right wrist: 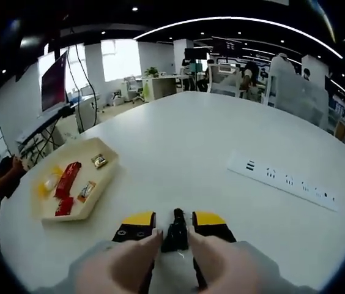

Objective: Place the target food into the container with the food tongs after gripping and lifting it, then release it inside without dropping or visibly crushing the food.

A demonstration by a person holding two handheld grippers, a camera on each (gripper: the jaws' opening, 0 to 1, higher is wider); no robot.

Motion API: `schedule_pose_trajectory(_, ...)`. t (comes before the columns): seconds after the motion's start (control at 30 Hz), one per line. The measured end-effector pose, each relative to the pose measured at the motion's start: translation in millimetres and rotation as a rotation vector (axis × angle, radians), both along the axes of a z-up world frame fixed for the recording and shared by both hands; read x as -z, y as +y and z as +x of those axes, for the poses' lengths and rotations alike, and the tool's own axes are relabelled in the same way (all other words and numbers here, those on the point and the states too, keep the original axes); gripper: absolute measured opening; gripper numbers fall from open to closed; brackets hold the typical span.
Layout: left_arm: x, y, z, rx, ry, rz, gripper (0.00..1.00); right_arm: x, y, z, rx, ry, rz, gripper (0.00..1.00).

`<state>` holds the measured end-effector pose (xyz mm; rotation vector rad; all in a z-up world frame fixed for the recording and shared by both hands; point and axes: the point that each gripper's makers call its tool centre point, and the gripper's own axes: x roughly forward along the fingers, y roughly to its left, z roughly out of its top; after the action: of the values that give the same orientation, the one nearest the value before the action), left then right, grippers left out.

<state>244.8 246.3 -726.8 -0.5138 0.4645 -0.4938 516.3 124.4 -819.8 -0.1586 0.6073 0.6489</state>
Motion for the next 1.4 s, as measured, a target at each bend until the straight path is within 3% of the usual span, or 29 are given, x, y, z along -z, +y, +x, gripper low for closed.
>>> schedule_pose_trajectory(0.1,2.5,-1,-4.6,0.021,0.007,0.023,0.94,0.1,1,-1,-0.001,-0.004,-0.019,0.23)
schedule_pose_trajectory(0.2,0.9,3,-9.2,0.016,0.011,0.027,0.93,1.5,6,0,0.002,-0.006,-0.096,0.23)
schedule_pose_trajectory(0.27,3.3,6,-13.2,0.029,0.003,0.073,0.93,1.7,7,3,0.030,0.006,-0.074,0.24)
schedule_pose_trajectory(0.37,7.4,9,-18.1,0.024,0.021,0.069,0.92,1.3,7,3,0.052,0.013,-0.066,0.24)
schedule_pose_trajectory(0.43,7.1,8,-19.7,0.031,0.018,0.078,0.92,0.8,6,3,0.110,0.035,-0.018,0.24)
schedule_pose_trajectory(0.47,6.7,8,-19.7,0.030,0.017,0.077,0.92,0.5,9,0,0.076,0.041,0.019,0.23)
schedule_pose_trajectory(0.5,5.5,9,-18.8,0.021,0.014,0.071,0.92,2.2,5,3,0.060,0.011,-0.006,0.23)
schedule_pose_trajectory(0.57,3.2,10,-17.0,0.005,0.010,0.061,0.92,1.8,5,1,0.043,0.007,-0.006,0.23)
schedule_pose_trajectory(1.07,-0.2,6,-21.5,-0.004,0.014,0.056,0.89,-3.5,4,-17,0.085,-0.006,0.060,0.22)
schedule_pose_trajectory(1.2,-0.6,4,-20.5,0.001,0.014,0.053,0.88,-3.8,13,-22,-0.037,-0.092,-0.008,0.25)
schedule_pose_trajectory(1.4,-1.0,-2,-17.7,0.023,0.012,0.047,0.88,-2.7,15,-25,-0.088,-0.075,0.016,0.26)
